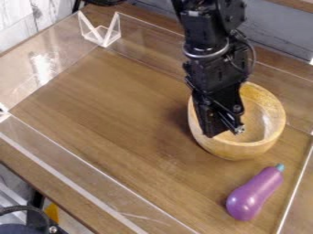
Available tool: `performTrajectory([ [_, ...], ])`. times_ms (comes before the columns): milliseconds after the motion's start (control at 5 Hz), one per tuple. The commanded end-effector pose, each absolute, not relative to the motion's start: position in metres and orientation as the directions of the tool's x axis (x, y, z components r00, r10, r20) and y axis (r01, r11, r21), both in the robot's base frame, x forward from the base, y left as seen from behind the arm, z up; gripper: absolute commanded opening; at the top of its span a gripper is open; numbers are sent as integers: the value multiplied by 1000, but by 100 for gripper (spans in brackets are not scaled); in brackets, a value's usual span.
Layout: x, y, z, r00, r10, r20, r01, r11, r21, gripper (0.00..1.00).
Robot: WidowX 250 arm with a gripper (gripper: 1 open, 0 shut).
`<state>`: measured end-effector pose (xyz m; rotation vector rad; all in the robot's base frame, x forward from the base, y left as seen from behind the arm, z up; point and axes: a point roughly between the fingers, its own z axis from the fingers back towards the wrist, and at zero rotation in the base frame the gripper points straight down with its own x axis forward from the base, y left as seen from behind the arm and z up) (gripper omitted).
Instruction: Put the purple eggplant in the brown bowl
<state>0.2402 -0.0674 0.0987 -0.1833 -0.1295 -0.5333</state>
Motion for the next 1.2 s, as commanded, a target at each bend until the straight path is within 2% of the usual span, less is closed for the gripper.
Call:
performTrajectory([
  [0,243,-68,103,862,-470,190,498,857,-137,100],
  [200,240,-74,102,874,-447,189,475,868,-146,0],
  [400,235,-85,100,886,-425,184,453,878,-154,0],
  [600,231,-92,100,894,-413,175,440,883,-165,100],
  [800,228,-95,99,899,-406,166,431,886,-170,100],
  [1000,226,-97,99,902,-400,163,425,889,-172,0],
])
